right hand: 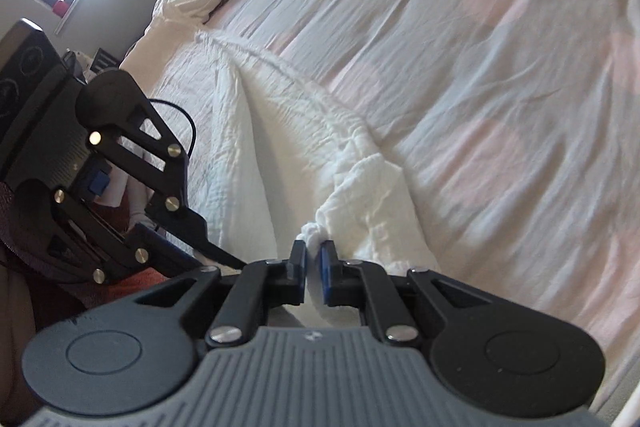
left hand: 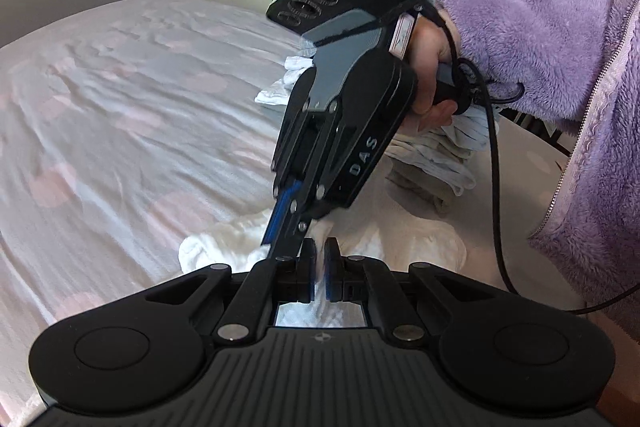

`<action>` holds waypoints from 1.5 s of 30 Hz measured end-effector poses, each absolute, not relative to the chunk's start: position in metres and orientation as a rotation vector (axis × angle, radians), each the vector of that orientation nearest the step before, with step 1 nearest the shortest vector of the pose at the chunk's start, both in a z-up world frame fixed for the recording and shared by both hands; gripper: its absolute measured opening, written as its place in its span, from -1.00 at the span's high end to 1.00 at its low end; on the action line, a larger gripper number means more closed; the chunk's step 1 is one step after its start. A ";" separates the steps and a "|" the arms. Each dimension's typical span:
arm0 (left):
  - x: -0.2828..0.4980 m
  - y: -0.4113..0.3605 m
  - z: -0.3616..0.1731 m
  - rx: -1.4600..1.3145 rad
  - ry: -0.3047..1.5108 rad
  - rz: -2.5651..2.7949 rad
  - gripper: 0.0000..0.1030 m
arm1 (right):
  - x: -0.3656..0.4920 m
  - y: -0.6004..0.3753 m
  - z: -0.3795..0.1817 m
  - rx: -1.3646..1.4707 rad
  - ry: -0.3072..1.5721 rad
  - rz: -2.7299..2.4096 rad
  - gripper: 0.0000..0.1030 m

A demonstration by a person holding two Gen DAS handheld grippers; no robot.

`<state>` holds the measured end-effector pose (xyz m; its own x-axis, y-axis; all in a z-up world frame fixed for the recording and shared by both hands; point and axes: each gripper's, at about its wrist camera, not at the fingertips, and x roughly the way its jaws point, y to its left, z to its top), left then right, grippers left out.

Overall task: Fold clothes
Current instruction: 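Grasp the gauze garment edge with the right gripper while the left gripper approaches it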

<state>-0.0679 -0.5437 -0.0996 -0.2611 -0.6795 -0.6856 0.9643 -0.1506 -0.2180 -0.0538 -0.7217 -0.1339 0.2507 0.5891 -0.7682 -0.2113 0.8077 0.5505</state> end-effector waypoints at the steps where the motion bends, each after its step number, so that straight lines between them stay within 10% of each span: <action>1: -0.068 -0.543 -0.099 0.517 0.762 -1.708 0.96 | -0.052 -0.719 -0.140 0.380 1.222 0.581 0.82; 13: -0.074 -0.543 -0.119 0.583 0.830 -1.758 0.96 | -0.055 -0.704 -0.183 0.441 1.431 0.657 0.80; 21: -0.069 -0.545 -0.114 0.564 0.817 -1.748 0.97 | -0.086 -0.722 -0.129 0.400 1.317 0.541 0.24; 45: -0.039 -0.606 -0.167 0.737 0.777 -1.667 0.95 | -0.106 -0.728 -0.143 0.389 1.114 0.108 0.51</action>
<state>-0.0386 -0.6057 -0.1673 -0.2060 -0.5672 -0.7974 0.9754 -0.1841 -0.1211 -0.1064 -0.7282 -0.1430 0.4435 0.2772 -0.8523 0.1077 0.9276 0.3578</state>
